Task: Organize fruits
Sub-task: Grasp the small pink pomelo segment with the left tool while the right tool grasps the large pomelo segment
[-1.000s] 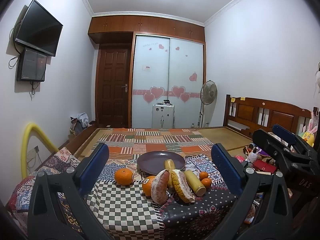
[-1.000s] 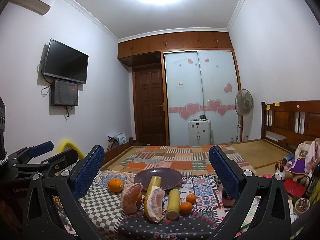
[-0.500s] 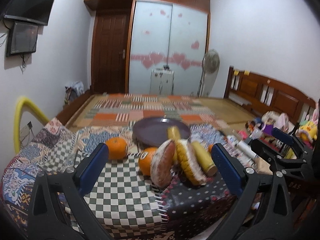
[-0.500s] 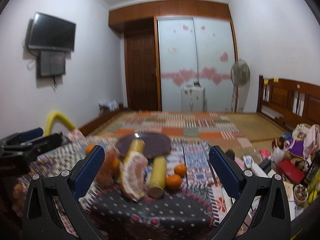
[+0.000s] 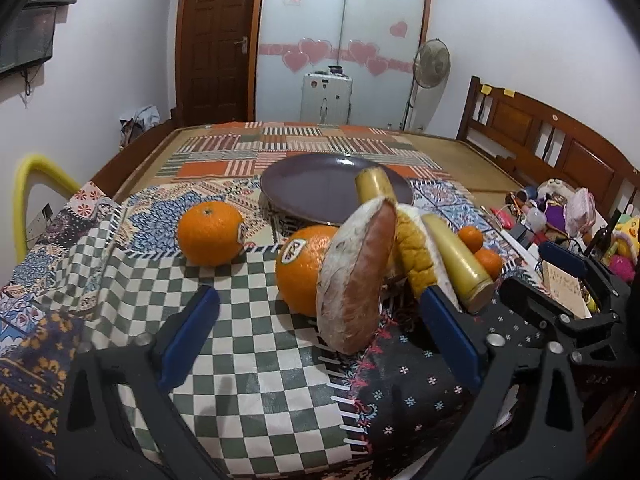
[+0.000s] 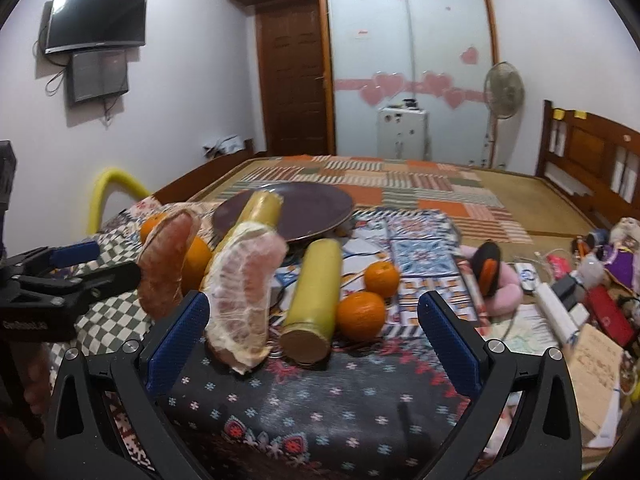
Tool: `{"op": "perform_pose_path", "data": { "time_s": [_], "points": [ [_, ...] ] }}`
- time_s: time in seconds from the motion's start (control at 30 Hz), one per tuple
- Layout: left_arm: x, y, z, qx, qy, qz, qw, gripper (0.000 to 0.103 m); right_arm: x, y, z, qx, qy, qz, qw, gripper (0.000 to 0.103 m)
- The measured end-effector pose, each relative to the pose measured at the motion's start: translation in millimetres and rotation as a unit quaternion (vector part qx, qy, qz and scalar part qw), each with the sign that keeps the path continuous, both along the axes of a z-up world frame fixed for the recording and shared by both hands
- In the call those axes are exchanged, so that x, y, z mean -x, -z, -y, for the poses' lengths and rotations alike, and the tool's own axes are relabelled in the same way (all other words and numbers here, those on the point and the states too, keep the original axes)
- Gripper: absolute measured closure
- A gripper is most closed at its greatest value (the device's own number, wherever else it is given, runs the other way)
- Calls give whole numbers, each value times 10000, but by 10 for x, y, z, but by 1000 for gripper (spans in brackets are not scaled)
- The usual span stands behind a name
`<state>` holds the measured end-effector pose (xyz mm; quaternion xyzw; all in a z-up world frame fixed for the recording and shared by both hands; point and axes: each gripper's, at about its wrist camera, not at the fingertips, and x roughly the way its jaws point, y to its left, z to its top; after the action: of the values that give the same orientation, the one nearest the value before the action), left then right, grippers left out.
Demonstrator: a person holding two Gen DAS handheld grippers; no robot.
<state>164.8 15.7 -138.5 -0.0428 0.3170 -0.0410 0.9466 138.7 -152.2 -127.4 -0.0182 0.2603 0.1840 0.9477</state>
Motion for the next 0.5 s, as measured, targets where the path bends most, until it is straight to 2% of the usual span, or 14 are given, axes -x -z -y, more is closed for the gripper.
{"op": "perform_pose_path", "data": {
  "time_s": [0.1,0.13,0.3,0.37,0.5],
  "points": [
    [-52,60,-29,101,86,-158,9998,25,-48,17,-106,13,-216,-37,9998,4],
    [-65,79,-46,152,113,-191,9996,26,-60,17,-149,16,-309,-77,9995,5],
    [-39,102,-88,249,213,-150,9994,29,-208,82,-302,-27,-638,-272,9976,26],
    [-32,108,-93,249,268,-146,9992,29,-266,122,-357,-65,-751,-424,9963,29],
    [-35,135,-85,237,369,-177,9989,39,-323,165,-463,-63,-879,-551,9946,34]
  ]
}}
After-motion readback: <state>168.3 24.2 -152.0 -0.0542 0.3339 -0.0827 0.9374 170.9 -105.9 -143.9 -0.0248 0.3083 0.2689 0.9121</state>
